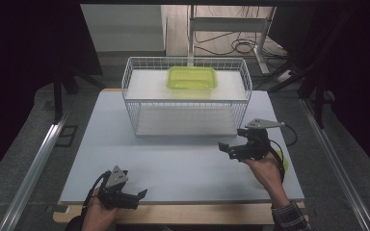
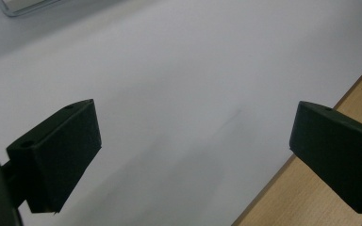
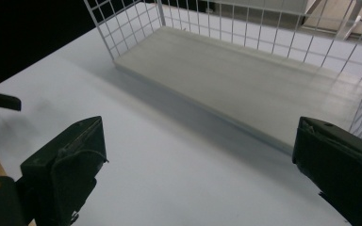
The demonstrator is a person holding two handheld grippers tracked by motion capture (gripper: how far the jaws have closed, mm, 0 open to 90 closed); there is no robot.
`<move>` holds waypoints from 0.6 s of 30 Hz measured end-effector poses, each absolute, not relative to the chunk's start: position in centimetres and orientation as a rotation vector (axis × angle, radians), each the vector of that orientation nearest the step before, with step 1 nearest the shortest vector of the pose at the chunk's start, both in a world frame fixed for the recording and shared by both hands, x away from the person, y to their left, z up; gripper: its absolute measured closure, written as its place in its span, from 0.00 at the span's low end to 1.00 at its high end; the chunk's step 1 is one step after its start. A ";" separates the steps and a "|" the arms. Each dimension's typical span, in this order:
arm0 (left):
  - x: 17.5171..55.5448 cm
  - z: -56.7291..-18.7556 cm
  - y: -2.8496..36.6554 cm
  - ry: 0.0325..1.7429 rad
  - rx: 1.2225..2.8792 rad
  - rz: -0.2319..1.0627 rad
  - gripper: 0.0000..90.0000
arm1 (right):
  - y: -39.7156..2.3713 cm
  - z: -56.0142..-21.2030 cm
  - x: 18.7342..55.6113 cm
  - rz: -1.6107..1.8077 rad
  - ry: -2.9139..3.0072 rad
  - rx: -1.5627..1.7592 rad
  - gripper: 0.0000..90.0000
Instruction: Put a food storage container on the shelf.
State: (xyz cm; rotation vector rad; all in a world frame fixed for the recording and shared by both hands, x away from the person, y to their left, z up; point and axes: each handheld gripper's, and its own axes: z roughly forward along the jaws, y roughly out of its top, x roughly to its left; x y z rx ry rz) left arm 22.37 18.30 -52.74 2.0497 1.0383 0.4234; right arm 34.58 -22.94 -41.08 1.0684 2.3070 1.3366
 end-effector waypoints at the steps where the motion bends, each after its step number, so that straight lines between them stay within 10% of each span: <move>1: 22.4 -52.7 18.3 1.038 2.050 0.425 0.03 | -23.0 -41.3 34.4 1.333 2.310 1.069 0.04; 18: 22.2 -52.6 18.4 0.998 2.025 0.442 0.02 | -24.1 -44.2 31.2 1.353 2.308 1.095 0.04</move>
